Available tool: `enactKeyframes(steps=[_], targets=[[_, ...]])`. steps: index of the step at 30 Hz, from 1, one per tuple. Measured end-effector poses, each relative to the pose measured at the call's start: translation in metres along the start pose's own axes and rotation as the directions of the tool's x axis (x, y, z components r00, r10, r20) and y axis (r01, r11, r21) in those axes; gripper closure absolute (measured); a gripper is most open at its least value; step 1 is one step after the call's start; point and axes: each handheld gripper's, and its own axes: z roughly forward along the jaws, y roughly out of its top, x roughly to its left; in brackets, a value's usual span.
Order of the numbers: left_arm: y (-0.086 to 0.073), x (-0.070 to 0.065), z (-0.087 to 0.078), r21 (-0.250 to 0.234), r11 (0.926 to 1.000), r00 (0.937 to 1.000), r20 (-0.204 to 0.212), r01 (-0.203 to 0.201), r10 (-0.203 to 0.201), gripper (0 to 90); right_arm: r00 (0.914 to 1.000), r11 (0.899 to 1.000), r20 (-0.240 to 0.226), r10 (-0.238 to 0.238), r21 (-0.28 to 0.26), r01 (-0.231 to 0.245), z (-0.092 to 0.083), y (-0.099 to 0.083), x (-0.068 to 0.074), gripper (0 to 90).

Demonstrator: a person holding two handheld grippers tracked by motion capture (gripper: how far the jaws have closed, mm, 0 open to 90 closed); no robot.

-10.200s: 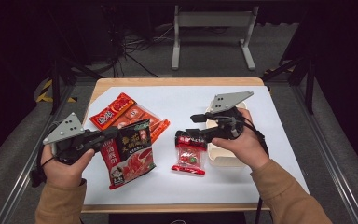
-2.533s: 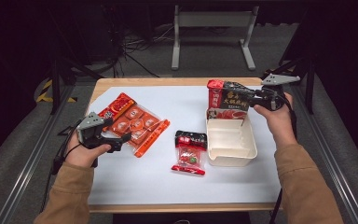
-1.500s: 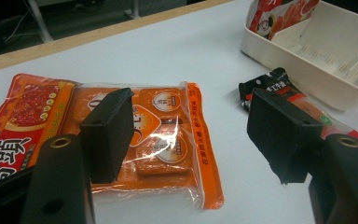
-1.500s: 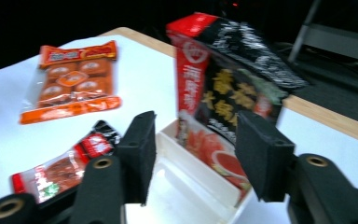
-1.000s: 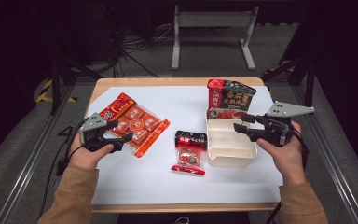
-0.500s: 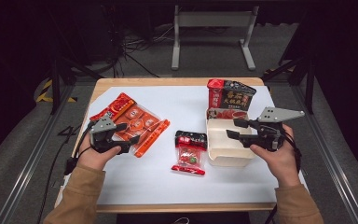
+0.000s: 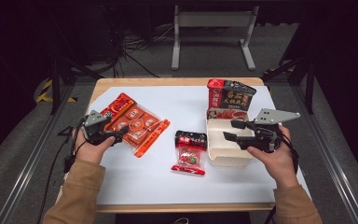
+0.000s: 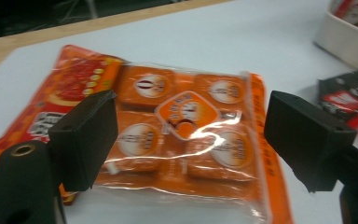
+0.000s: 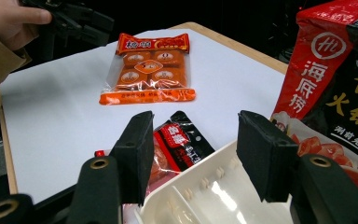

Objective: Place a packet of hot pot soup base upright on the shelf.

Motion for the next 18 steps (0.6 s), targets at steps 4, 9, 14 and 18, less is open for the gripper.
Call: enactKeyframes(steps=[4, 9, 14, 18], targets=[[0.001, 0.022, 0.001, -0.042, 0.9988, 0.9997, -0.005, 0.023, -0.024, 14.3, 1.0000, 1.000, 0.005, 0.000, -0.003, 0.000, 0.000, 0.000, -0.001, 46.7], [-0.005, 0.042, 0.007, -0.004, 0.9966, 0.9953, -0.051, 0.082, -0.082, 12.1, 1.0000, 1.000, 0.002, -0.001, 0.002, 0.001, 0.003, -0.001, -0.002, 46.6], [-0.008, 0.057, 0.012, 0.033, 0.9941, 0.9910, -0.089, 0.103, -0.100, 15.8, 1.0000, 1.000, 0.000, -0.004, 0.009, 0.004, 0.006, -0.001, -0.003, 46.4], [-0.006, 0.062, 0.017, 0.089, 0.9952, 0.9959, -0.084, 0.041, -0.034, 20.7, 1.0000, 1.000, 0.000, -0.004, 0.015, 0.004, 0.008, -0.002, -0.004, 46.3]])
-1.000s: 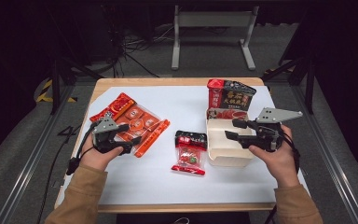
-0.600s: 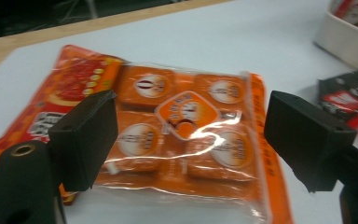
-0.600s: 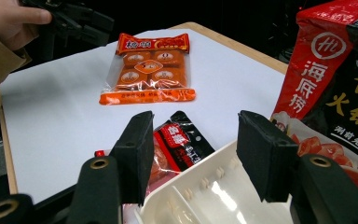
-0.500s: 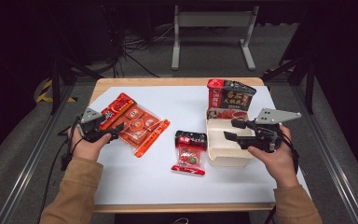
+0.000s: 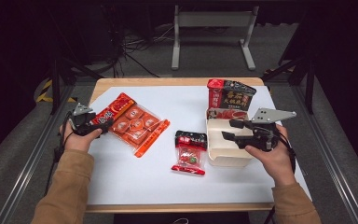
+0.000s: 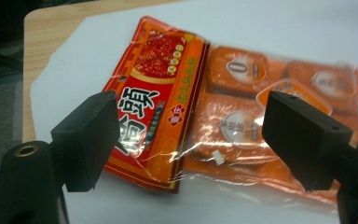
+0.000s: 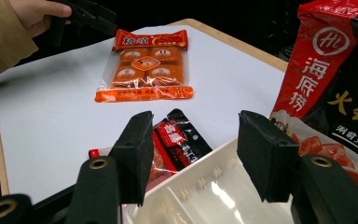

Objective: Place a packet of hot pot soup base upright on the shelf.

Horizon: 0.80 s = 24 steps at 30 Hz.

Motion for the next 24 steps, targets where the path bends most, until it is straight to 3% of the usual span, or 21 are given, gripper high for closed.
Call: enactKeyframes(steps=[3, 7, 10, 14, 19, 24], targets=[[-0.002, 0.002, 0.005, 0.007, 0.9999, 0.9997, -0.019, -0.013, 0.013, 19.7, 1.0000, 1.000, 0.002, 0.001, 0.002, -0.001, 0.001, -0.001, -0.001, 46.2], [-0.005, 0.007, 0.010, 0.030, 0.9991, 0.9990, -0.035, 0.029, -0.028, 18.7, 1.0000, 1.000, 0.003, 0.007, 0.008, -0.008, 0.002, -0.003, -0.003, 46.2], [-0.007, 0.015, 0.009, 0.046, 0.9965, 0.9942, -0.085, 0.070, -0.065, 21.6, 1.0000, 1.000, 0.003, 0.009, 0.011, -0.009, 0.003, -0.004, -0.003, 46.2], [-0.009, 0.022, 0.010, 0.060, 0.9924, 0.9902, -0.097, 0.107, -0.101, 25.8, 0.9999, 1.000, 0.001, 0.013, 0.011, -0.013, 0.003, -0.005, -0.004, 45.9], [-0.011, 0.030, 0.013, 0.061, 0.9840, 0.9822, -0.096, 0.168, -0.161, 24.0, 0.9998, 1.000, -0.012, 0.017, 0.001, -0.017, 0.003, -0.006, -0.004, 45.2], [-0.015, 0.033, 0.019, 0.108, 0.9729, 0.9765, -0.092, 0.204, -0.195, 20.9, 0.9998, 1.000, -0.015, 0.013, -0.003, -0.013, 0.003, -0.005, -0.004, 44.9]])
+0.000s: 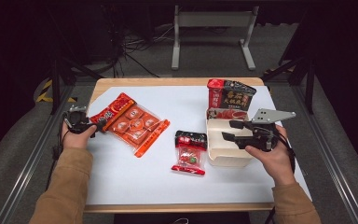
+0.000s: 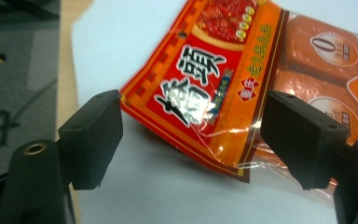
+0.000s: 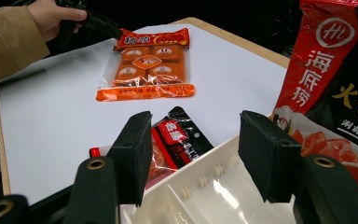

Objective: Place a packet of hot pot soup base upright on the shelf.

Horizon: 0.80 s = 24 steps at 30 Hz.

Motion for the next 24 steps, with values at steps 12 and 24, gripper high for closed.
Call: enactKeyframes(steps=[12, 24], targets=[[-0.003, 0.003, 0.011, 0.046, 0.9981, 0.9991, 0.011, 0.040, -0.041, 23.5, 1.0000, 1.000, 0.000, -0.009, 0.004, 0.009, 0.001, 0.000, 0.001, 44.9], [-0.002, 0.001, 0.016, 0.007, 0.9999, 0.9971, 0.076, 0.007, -0.008, 47.1, 0.9999, 1.000, -0.004, -0.011, 0.004, 0.012, 0.003, 0.000, 0.002, 44.6]])
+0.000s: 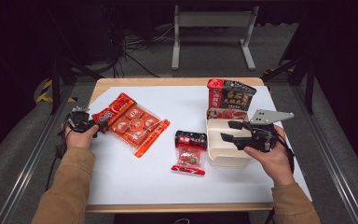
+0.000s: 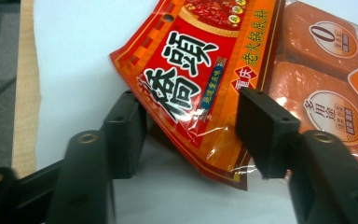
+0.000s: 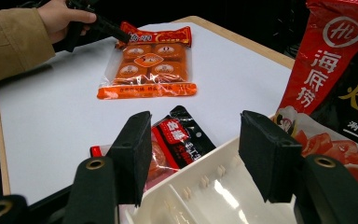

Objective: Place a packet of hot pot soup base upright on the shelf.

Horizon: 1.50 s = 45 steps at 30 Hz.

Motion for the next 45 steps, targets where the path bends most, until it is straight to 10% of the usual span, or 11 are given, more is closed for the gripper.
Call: enactKeyframes(steps=[21, 45], targets=[[0.002, -0.004, 0.002, -0.075, 0.9954, 0.9979, 0.018, -0.060, 0.061, 89.8, 0.9998, 1.000, -0.014, -0.014, 0.002, 0.014, 0.003, -0.002, 0.000, 44.1], [0.014, -0.038, -0.058, -0.244, 0.9651, 0.9917, 0.062, -0.095, 0.113, 90.0, 0.9999, 1.000, -0.010, 0.005, 0.019, -0.005, 0.001, -0.004, -0.001, 55.1]])
